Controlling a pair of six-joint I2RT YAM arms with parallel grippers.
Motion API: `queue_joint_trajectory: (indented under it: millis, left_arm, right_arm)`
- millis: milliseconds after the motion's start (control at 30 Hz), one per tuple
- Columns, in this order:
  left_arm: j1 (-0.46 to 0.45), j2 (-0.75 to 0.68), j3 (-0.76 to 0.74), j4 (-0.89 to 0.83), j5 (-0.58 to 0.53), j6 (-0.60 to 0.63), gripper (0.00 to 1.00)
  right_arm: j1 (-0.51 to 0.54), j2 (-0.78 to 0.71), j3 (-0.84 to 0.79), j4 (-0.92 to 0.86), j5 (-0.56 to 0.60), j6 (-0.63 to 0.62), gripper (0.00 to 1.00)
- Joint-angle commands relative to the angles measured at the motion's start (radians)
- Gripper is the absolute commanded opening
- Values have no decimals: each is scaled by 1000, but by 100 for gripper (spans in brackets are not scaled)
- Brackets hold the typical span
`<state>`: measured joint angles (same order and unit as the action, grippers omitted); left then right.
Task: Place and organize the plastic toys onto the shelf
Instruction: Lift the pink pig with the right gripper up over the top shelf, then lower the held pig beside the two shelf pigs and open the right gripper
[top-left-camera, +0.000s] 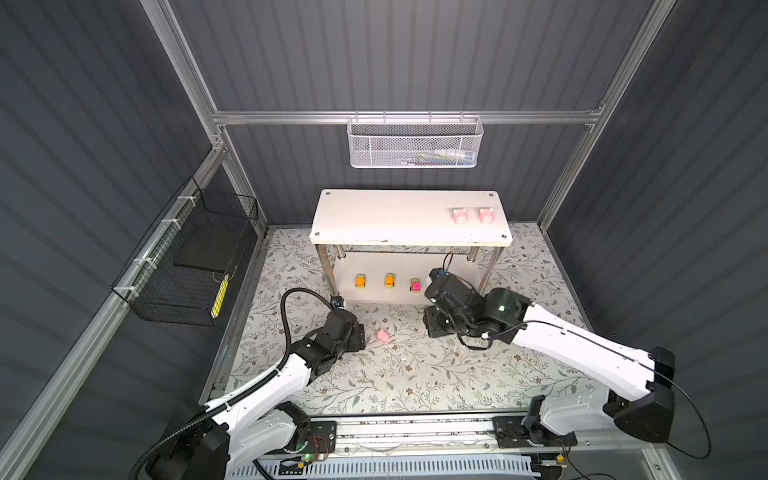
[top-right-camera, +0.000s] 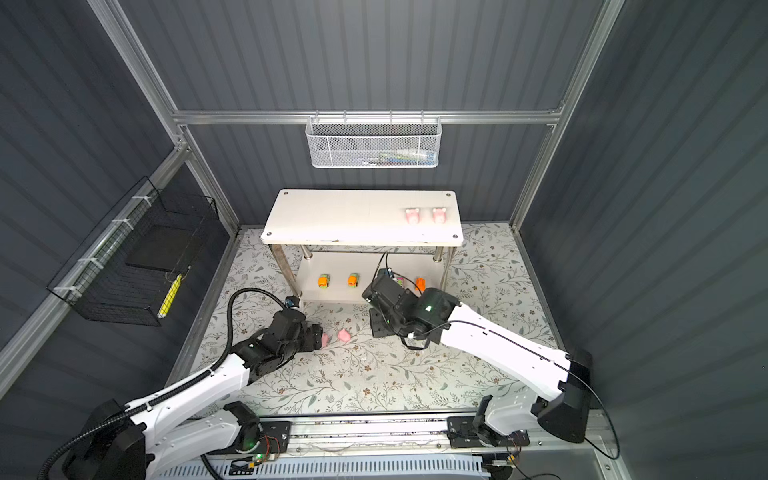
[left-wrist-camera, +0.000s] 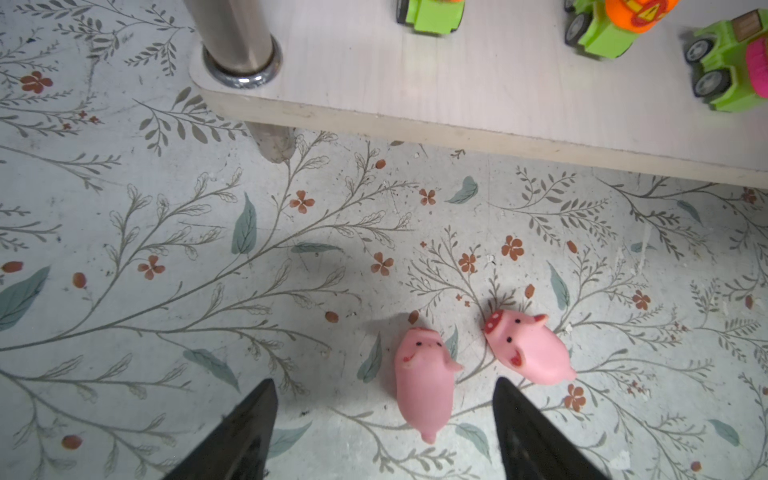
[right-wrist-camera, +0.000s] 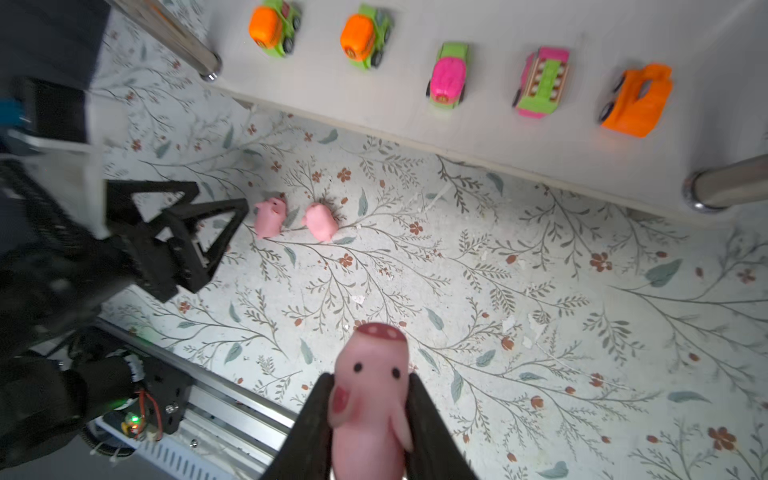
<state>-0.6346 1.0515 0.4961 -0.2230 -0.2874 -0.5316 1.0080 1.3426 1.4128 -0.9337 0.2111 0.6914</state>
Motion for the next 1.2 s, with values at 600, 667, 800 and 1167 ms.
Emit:
queue_joint_trajectory:
  millis: [600, 667, 800, 1167]
  left_arm:
    - [6, -62, 2, 33, 20, 12, 99]
    - [6, -68, 1, 34, 30, 5, 100]
    - [6, -74, -8, 40, 33, -3, 100]
    - [6, -67, -4, 31, 30, 4, 100]
  right_arm:
    - [-192, 296, 776, -110, 96, -371, 31]
    - [-218, 333, 802, -100, 91, -379, 30]
    - [-262, 387, 851, -92, 92, -395, 31]
    - [-328, 497, 913, -98, 50, -400, 32]
